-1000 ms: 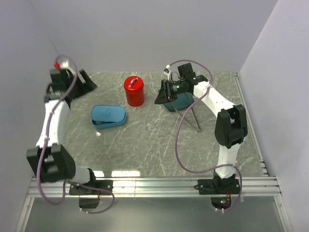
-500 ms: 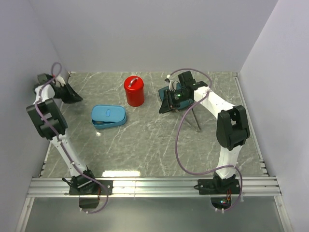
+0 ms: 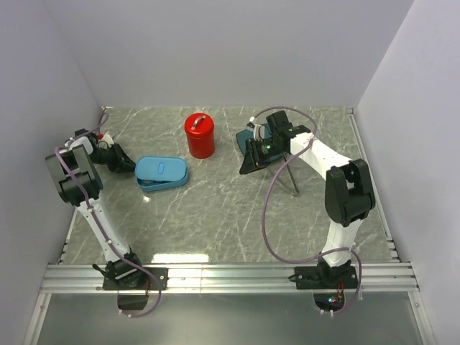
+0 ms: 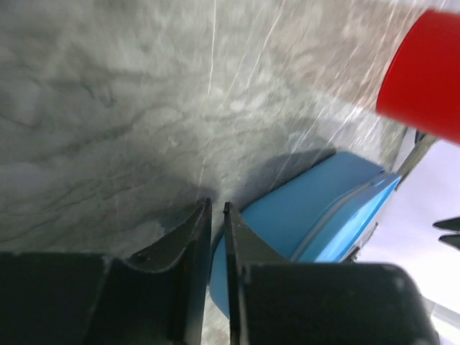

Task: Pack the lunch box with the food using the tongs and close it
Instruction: Move the lunch box

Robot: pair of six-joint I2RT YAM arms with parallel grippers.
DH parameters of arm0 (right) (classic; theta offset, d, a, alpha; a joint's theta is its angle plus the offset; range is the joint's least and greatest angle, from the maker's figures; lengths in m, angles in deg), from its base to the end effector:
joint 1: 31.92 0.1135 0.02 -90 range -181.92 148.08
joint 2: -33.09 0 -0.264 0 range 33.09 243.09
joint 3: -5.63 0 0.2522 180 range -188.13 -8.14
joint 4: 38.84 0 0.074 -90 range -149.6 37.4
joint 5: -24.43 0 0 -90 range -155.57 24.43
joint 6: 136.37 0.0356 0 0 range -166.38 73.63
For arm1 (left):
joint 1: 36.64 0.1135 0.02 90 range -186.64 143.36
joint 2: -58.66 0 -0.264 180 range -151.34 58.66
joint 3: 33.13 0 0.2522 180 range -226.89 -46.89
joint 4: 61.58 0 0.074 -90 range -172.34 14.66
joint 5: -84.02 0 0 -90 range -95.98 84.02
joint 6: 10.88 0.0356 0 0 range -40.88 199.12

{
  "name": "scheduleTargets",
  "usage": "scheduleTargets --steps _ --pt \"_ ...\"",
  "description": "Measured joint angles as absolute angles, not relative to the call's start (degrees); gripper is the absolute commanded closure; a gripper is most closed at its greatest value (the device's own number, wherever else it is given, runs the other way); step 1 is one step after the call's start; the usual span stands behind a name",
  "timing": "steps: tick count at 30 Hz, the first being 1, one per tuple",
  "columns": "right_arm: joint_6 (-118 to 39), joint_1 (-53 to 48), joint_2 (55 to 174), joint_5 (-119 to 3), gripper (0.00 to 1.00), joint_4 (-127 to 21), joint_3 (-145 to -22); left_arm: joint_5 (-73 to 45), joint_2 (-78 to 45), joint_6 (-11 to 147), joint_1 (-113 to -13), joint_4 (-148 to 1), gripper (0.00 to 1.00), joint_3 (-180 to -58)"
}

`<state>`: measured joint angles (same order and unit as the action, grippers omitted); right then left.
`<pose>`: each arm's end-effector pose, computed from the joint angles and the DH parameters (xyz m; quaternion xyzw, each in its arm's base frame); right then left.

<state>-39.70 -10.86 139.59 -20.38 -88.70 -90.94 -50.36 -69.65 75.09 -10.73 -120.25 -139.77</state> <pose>0.3579 0.1649 0.2375 -0.2110 0.8718 0.4178 0.1447 0.4019 0.1676 0.1295 -0.2076 0.8995 -0.3547 0.1480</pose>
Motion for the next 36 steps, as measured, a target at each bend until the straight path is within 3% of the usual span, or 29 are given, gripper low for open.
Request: scheduleTargets --steps 10,19,30,36 --pt "-40.4 -10.9 139.6 -21.7 0.67 -88.8 -90.8 -55.5 -64.1 81.7 -12.0 -120.0 0.90 -125.2" --pt "-40.9 -10.9 139.2 -22.5 0.68 -88.9 -87.0 -57.2 -59.7 89.2 -21.8 -123.9 0.99 -115.2" --pt "-40.9 -12.2 139.2 -22.7 0.68 -89.2 -84.8 -59.4 -58.2 84.2 -33.1 -119.2 1.00 -111.0" --pt "-40.9 -12.5 139.2 -22.6 0.68 -89.2 -84.8 -57.2 -52.2 78.4 -33.2 -111.3 0.93 -104.6"
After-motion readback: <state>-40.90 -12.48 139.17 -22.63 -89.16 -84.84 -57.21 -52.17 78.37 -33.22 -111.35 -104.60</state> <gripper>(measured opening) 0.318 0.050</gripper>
